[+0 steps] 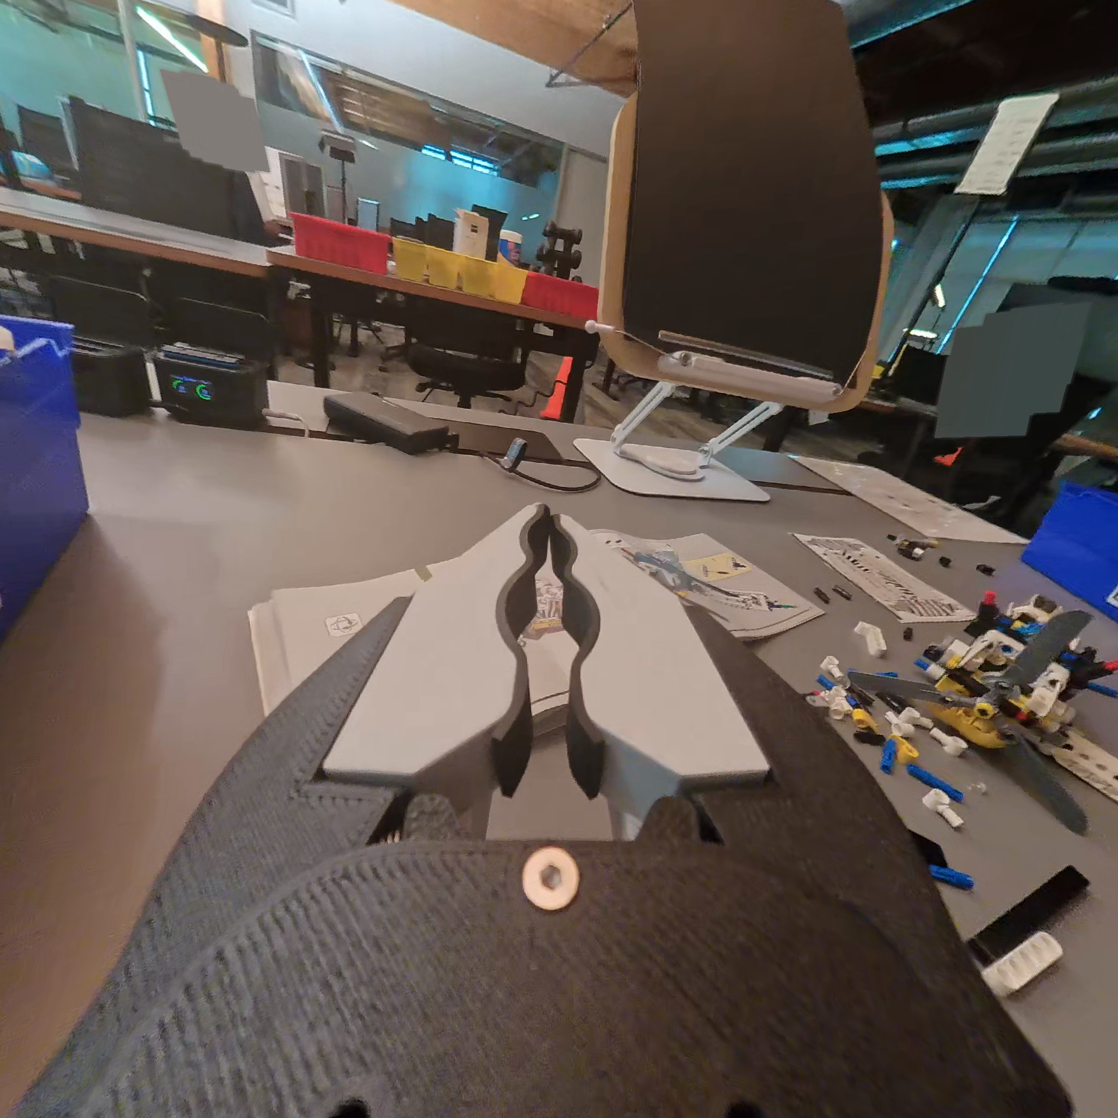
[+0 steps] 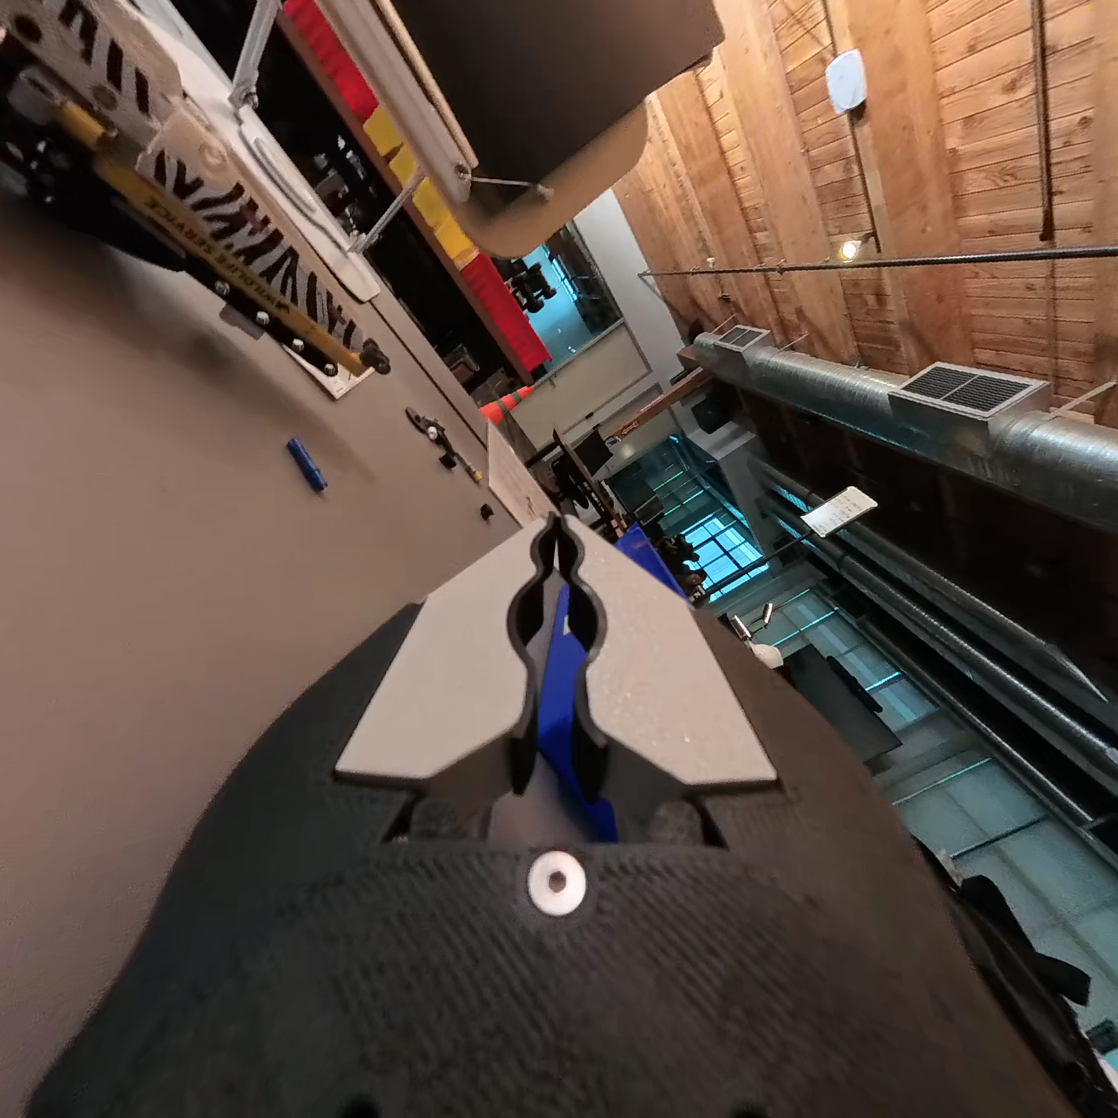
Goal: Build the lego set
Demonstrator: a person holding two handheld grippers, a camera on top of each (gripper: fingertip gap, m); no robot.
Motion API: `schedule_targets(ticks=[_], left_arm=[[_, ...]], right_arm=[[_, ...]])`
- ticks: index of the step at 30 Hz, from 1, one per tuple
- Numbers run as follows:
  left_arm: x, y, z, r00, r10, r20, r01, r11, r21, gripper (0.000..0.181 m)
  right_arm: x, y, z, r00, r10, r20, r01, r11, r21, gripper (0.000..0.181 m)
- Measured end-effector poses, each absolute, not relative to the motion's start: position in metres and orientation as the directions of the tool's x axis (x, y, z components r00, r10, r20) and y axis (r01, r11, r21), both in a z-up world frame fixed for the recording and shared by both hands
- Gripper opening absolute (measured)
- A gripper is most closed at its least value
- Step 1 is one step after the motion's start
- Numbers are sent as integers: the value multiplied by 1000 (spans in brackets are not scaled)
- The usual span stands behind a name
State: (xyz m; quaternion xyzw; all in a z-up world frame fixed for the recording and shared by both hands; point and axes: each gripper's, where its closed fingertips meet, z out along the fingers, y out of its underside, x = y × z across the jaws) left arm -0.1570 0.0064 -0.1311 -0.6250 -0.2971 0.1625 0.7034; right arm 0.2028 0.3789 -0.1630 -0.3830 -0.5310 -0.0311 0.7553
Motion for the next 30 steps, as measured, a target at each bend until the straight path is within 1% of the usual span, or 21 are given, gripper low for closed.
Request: schedule_targets(ticks=[3,6,8,9,10,11,13,15,17,19,20,23,26,30], left_arm=[[-161,7,-131,765,604,224,155,165,-974,0],[-169,14,-150,739,645,193,208,53,-977,0],[-178,10,-158,689,705,166,242,-8,-970,15],[-184,3,-156,647,749,141,220,-6,-976,16],[-188,-2,-152,618,779,107,181,-9,-983,5],[-190,-3,-150,604,793,76,161,-29,-987,0],[-193,3,-160,595,802,56,216,-92,-972,0],[-194,16,-182,623,781,34,307,-204,-930,0],[-190,28,-218,654,756,37,451,-349,-821,0],[-176,48,-241,707,702,91,530,-440,-725,0],[-172,59,-243,724,681,106,532,-454,-715,0],[-167,89,-231,785,617,51,447,-508,-736,0],[-163,122,-214,834,551,33,376,-524,-764,0],[-149,161,-206,897,434,87,346,-565,-749,0]], right_arm=[[202,382,-167,419,347,839,487,695,-530,0],[202,384,-169,410,339,846,506,688,-521,0],[201,384,-170,404,337,850,510,689,-515,0],[201,384,-171,403,336,851,510,690,-514,0],[201,384,-170,402,336,852,508,692,-513,0],[201,383,-170,402,335,852,506,694,-512,0],[201,382,-170,400,335,853,501,700,-510,0],[201,380,-171,392,334,857,499,706,-503,0],[200,379,-172,383,333,862,498,711,-496,0],[199,378,-173,377,333,864,495,716,-492,0],[199,377,-173,374,333,865,492,720,-490,0],[199,374,-173,370,333,867,482,729,-486,0],[199,372,-173,365,330,871,473,740,-479,0],[199,369,-174,357,327,875,467,749,-470,0]])
